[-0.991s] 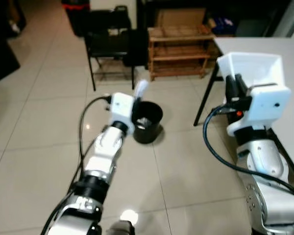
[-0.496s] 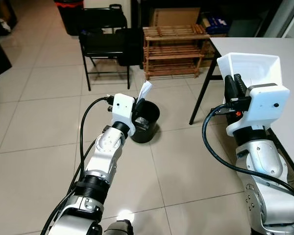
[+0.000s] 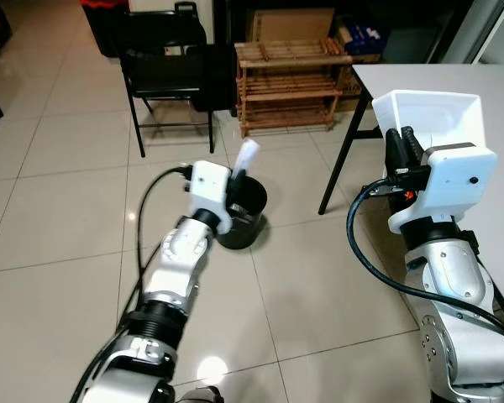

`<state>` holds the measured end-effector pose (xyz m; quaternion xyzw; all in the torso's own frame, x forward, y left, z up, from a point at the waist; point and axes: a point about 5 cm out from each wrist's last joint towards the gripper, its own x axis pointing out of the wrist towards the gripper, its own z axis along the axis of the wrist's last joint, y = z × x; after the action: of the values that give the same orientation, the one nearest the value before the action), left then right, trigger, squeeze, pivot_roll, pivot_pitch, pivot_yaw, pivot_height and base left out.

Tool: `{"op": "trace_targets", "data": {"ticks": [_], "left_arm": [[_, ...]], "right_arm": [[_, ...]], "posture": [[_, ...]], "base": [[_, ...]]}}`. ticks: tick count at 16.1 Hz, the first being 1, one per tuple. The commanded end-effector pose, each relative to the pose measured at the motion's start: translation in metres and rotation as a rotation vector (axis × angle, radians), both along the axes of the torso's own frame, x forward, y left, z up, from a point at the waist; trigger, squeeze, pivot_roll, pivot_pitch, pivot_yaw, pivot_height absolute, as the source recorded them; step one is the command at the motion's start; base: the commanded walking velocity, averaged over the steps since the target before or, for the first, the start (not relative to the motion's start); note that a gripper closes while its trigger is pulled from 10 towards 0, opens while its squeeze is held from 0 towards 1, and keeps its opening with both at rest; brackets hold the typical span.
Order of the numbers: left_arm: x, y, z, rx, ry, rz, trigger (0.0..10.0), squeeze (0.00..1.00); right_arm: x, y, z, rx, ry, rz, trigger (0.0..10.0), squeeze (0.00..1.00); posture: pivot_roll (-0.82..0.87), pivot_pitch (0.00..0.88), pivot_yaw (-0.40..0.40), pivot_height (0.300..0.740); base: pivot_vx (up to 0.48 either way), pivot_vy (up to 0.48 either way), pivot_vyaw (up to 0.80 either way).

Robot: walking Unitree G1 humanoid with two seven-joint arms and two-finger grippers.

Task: Picking trash to rubbish bin

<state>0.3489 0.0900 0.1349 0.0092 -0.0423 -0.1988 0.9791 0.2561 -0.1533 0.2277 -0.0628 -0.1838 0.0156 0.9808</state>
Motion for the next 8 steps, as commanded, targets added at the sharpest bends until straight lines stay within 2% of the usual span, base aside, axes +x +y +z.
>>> {"op": "trace_targets", "data": {"ticks": [1,8], "left_arm": [[0.0021,0.0010,0.0019,0.007,0.001,-0.002,10.0,0.00],[0.0018,-0.0019,0.0013,-0.001,0.006,-0.015,10.0,0.00]], "right_arm": [[0.0000,-0.0003,-0.0015,-0.010,0.006,-0.002,10.0,0.00],[0.0008,0.0004,-0.0023,-0.020,0.009,0.007,10.0,0.00]], "posture": [[0.10,0.093,-0.005,0.740],[0.10,0.091,-0.007,0.740]], "base": [[0.345,0.000,0.00],[0.362,0.000,0.00]]}}
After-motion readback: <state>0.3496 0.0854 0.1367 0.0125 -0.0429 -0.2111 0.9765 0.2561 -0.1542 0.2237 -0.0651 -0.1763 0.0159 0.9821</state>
